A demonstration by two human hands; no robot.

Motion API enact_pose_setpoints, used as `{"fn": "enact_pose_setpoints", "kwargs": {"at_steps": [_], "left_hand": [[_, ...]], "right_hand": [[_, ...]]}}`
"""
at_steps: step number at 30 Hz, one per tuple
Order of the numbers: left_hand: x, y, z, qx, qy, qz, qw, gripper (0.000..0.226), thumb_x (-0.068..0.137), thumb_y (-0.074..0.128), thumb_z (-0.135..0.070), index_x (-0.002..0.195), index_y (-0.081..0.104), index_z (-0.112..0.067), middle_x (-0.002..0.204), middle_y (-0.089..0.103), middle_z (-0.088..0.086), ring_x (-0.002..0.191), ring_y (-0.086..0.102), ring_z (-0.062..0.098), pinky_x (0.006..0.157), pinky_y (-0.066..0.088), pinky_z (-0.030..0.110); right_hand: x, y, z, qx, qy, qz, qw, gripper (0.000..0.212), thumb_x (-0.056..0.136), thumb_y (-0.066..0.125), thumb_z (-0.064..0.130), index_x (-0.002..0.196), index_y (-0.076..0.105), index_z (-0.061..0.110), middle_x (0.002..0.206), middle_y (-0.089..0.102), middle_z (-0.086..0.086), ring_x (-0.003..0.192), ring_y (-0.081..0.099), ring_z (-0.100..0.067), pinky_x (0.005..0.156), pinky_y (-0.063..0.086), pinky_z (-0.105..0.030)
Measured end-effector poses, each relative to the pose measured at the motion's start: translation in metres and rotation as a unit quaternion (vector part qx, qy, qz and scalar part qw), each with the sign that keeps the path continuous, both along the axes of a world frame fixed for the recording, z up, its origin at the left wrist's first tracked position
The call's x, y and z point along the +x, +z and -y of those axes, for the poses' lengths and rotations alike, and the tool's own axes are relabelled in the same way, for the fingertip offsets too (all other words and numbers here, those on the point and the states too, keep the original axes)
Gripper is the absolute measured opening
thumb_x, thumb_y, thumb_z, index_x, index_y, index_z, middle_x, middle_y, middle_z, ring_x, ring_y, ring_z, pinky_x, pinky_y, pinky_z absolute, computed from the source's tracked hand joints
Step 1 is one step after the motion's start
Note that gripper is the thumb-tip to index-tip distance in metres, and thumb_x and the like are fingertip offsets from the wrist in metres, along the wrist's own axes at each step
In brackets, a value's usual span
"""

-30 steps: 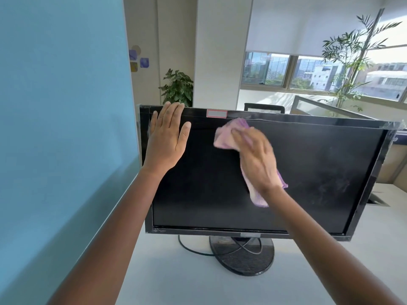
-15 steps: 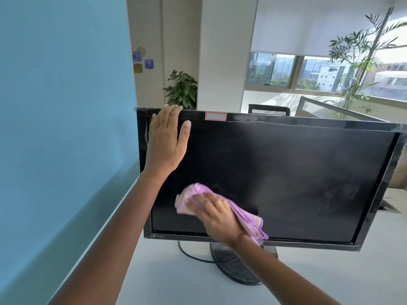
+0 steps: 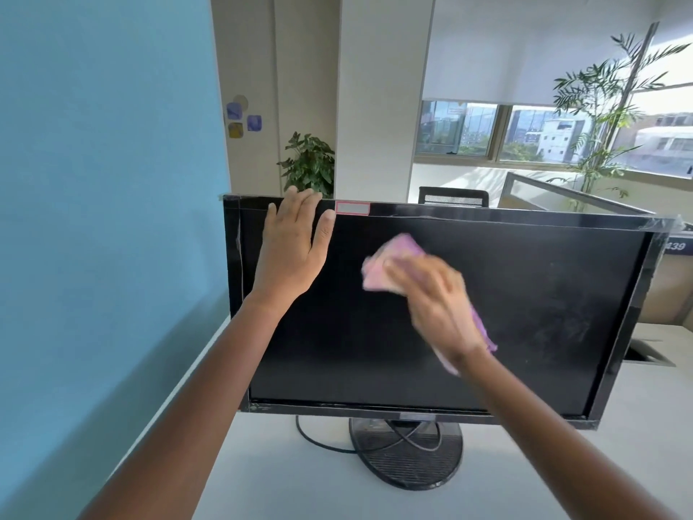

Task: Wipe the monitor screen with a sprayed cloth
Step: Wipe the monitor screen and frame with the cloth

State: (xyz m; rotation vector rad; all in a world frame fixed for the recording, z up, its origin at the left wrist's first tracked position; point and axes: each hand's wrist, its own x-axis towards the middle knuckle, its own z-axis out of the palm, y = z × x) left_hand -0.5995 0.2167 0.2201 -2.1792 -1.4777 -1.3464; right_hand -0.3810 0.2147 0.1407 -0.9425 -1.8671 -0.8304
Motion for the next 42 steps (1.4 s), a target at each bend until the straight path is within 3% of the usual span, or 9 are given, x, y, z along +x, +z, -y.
{"fn": "enact_pose_setpoints", "kwargs": {"at_steps": [4, 9, 17, 24, 27, 30, 33, 36, 42], "left_hand": [[0.028, -0.004, -0.004, 0.002, -0.033, -0.036, 0.999, 0.048, 0.098, 0.025, -0.034, 0.14, 0.031, -0.012, 0.15, 0.03, 0.005, 0.144, 0.01, 0.02, 0.116, -0.005, 0.044], [0.038, -0.006, -0.01, 0.02, -0.013, -0.002, 1.0, 0.056, 0.092, 0.02, -0.04, 0.135, 0.038, -0.009, 0.145, 0.038, 0.009, 0.142, 0.02, 0.021, 0.115, -0.002, 0.044], [0.04, -0.01, -0.012, 0.041, 0.015, -0.005, 0.999, 0.052, 0.093, 0.021, -0.035, 0.134, 0.04, -0.009, 0.143, 0.041, 0.011, 0.139, 0.027, 0.023, 0.116, 0.0, 0.045], [0.041, -0.01, -0.006, 0.042, 0.033, -0.028, 0.998, 0.053, 0.093, 0.019, -0.035, 0.134, 0.038, -0.009, 0.143, 0.04, 0.012, 0.14, 0.026, 0.024, 0.116, 0.001, 0.046], [0.046, -0.006, -0.004, 0.034, 0.044, -0.039, 0.998, 0.056, 0.092, 0.018, -0.039, 0.133, 0.039, -0.007, 0.142, 0.04, 0.013, 0.139, 0.026, 0.025, 0.116, 0.005, 0.047], [0.054, -0.003, -0.003, 0.03, 0.045, -0.062, 0.997, 0.056, 0.093, 0.019, -0.041, 0.134, 0.038, -0.006, 0.143, 0.04, 0.013, 0.14, 0.024, 0.025, 0.116, 0.008, 0.047], [0.067, -0.004, -0.003, 0.031, 0.023, -0.083, 0.996, 0.057, 0.094, 0.018, -0.039, 0.138, 0.033, -0.007, 0.147, 0.036, 0.011, 0.142, 0.02, 0.023, 0.117, 0.005, 0.044], [0.074, -0.004, -0.003, 0.029, -0.005, -0.027, 0.999, 0.057, 0.092, 0.013, -0.035, 0.136, 0.037, -0.009, 0.144, 0.039, 0.008, 0.141, 0.022, 0.019, 0.117, 0.003, 0.04], [0.071, -0.004, -0.008, 0.025, -0.014, 0.007, 1.0, 0.056, 0.092, 0.011, -0.033, 0.134, 0.041, -0.009, 0.141, 0.043, 0.008, 0.138, 0.028, 0.019, 0.116, 0.003, 0.037]], "right_hand": [[0.025, 0.045, -0.01, 0.032, -0.043, -0.027, 0.998, 0.056, 0.078, 0.047, 0.008, 0.132, 0.042, 0.022, 0.136, 0.04, -0.003, 0.127, 0.036, -0.028, 0.099, 0.034, -0.04], [0.013, 0.008, -0.013, -0.031, -0.003, 0.054, 0.998, 0.051, 0.079, 0.048, 0.006, 0.131, 0.049, 0.009, 0.135, 0.049, -0.023, 0.129, 0.041, -0.039, 0.106, 0.035, -0.048], [0.002, -0.103, 0.011, -0.099, 0.067, 0.236, 0.965, 0.048, 0.093, 0.023, 0.008, 0.123, 0.06, 0.016, 0.13, 0.057, -0.009, 0.123, 0.052, -0.026, 0.101, 0.044, -0.041], [0.009, -0.122, 0.023, -0.113, 0.109, 0.312, 0.937, 0.042, 0.091, 0.036, 0.006, 0.116, 0.066, 0.02, 0.128, 0.06, -0.003, 0.122, 0.054, -0.019, 0.099, 0.047, -0.031], [0.026, -0.082, 0.022, -0.095, 0.085, 0.257, 0.958, 0.043, 0.083, 0.043, 0.003, 0.119, 0.063, 0.013, 0.129, 0.059, -0.009, 0.121, 0.054, -0.028, 0.095, 0.05, -0.038], [0.044, -0.028, 0.018, -0.122, 0.046, 0.093, 0.987, 0.042, 0.088, 0.043, 0.001, 0.127, 0.055, 0.008, 0.137, 0.047, -0.014, 0.129, 0.038, -0.035, 0.098, 0.042, -0.057], [0.063, 0.026, 0.009, -0.06, 0.023, -0.002, 0.998, 0.054, 0.082, 0.046, -0.011, 0.132, 0.047, 0.013, 0.137, 0.048, -0.021, 0.131, 0.033, -0.035, 0.103, 0.038, -0.054], [0.064, 0.047, 0.0, -0.016, 0.014, -0.017, 1.0, 0.065, 0.074, 0.054, -0.016, 0.131, 0.042, 0.011, 0.136, 0.047, -0.025, 0.13, 0.037, -0.042, 0.101, 0.042, -0.053], [0.017, -0.011, -0.003, -0.059, 0.024, 0.065, 0.996, 0.047, 0.085, 0.052, 0.02, 0.131, 0.052, 0.009, 0.139, 0.047, -0.018, 0.131, 0.042, -0.036, 0.107, 0.034, -0.044]]}}
